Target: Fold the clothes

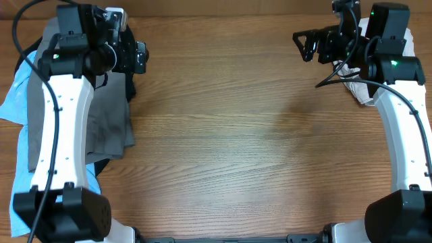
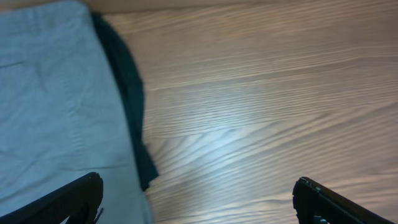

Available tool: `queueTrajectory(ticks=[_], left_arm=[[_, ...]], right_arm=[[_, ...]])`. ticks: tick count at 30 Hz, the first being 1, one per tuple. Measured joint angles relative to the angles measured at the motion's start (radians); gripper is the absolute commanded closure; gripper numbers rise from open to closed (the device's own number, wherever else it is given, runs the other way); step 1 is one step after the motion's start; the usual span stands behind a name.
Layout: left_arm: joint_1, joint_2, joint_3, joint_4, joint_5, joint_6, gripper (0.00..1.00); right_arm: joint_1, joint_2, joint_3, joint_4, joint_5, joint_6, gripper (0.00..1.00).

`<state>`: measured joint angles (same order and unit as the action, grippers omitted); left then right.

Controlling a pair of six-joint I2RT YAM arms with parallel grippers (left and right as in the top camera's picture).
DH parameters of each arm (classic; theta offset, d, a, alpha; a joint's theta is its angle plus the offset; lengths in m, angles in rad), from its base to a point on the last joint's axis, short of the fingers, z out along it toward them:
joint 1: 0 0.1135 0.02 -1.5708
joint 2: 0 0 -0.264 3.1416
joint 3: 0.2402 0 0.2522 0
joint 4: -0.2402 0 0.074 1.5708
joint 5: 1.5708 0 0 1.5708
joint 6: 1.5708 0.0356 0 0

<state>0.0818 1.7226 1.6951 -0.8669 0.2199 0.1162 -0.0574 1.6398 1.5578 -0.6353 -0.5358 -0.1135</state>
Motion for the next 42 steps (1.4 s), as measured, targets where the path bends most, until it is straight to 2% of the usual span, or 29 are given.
queueTrajectory(ticks=[5, 15, 25, 34, 38, 42], left_arm=[[0.095, 0.034, 0.000, 0.025, -0.032, 0.000, 0.00], [0.451, 0.127, 0.013, 0.107, -0.068, -0.011, 0.01], [0.576, 0.341, 0.014, 0.159, -0.091, -0.039, 0.04], [0.634, 0.406, 0.014, 0.159, -0.135, 0.023, 0.07], [0.640, 0.433, 0.014, 0.166, -0.143, 0.041, 0.22], [0.640, 0.470, 0.014, 0.172, -0.142, 0.047, 0.53]], right_arm=[[0.000, 0.000, 0.000, -0.035, -0.027, -0.003, 0.00], [0.002, 0.003, 0.000, -0.066, -0.037, -0.004, 0.00], [0.041, 0.077, 0.000, -0.085, -0.037, -0.005, 0.00], [0.065, 0.124, 0.000, -0.092, -0.037, -0.005, 0.00], [0.065, 0.124, 0.000, -0.091, -0.037, -0.006, 0.00], [0.065, 0.124, 0.000, -0.090, -0.037, -0.007, 0.02]])
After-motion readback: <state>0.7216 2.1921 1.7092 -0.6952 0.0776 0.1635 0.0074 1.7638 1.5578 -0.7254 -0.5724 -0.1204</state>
